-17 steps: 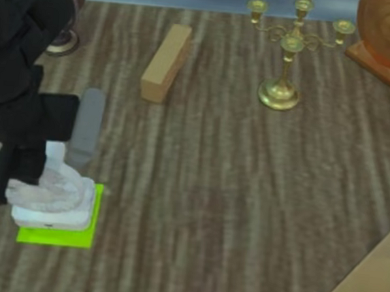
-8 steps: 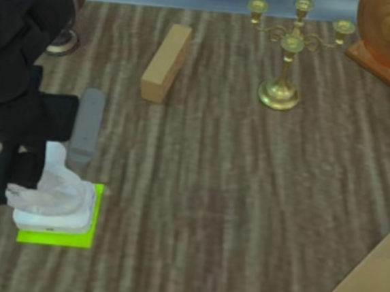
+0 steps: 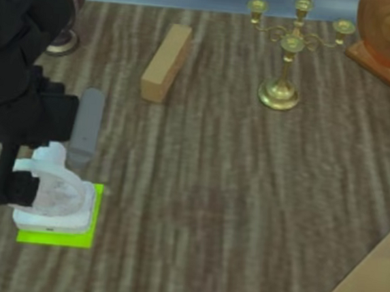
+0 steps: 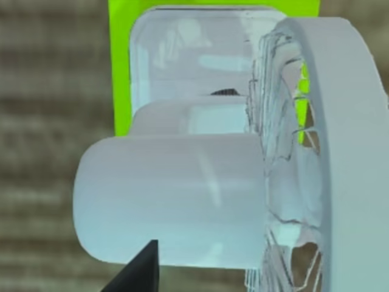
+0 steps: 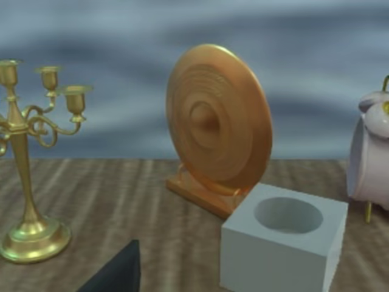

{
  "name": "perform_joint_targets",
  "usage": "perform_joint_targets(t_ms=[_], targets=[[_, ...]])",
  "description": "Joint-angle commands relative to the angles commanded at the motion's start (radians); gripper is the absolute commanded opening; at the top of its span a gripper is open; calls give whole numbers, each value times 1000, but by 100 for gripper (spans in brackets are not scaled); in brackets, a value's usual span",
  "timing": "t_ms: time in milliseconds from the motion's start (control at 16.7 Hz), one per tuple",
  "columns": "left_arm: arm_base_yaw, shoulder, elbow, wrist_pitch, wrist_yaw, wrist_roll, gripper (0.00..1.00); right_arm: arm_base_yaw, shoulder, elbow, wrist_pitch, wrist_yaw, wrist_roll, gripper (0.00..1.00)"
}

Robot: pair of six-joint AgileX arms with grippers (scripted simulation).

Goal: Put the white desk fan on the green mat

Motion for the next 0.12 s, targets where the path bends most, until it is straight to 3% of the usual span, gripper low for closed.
perform_joint_targets(t_ms=[120], targets=[[0,0,0,0,0,0,100,0,0,0,0,0,0,100]])
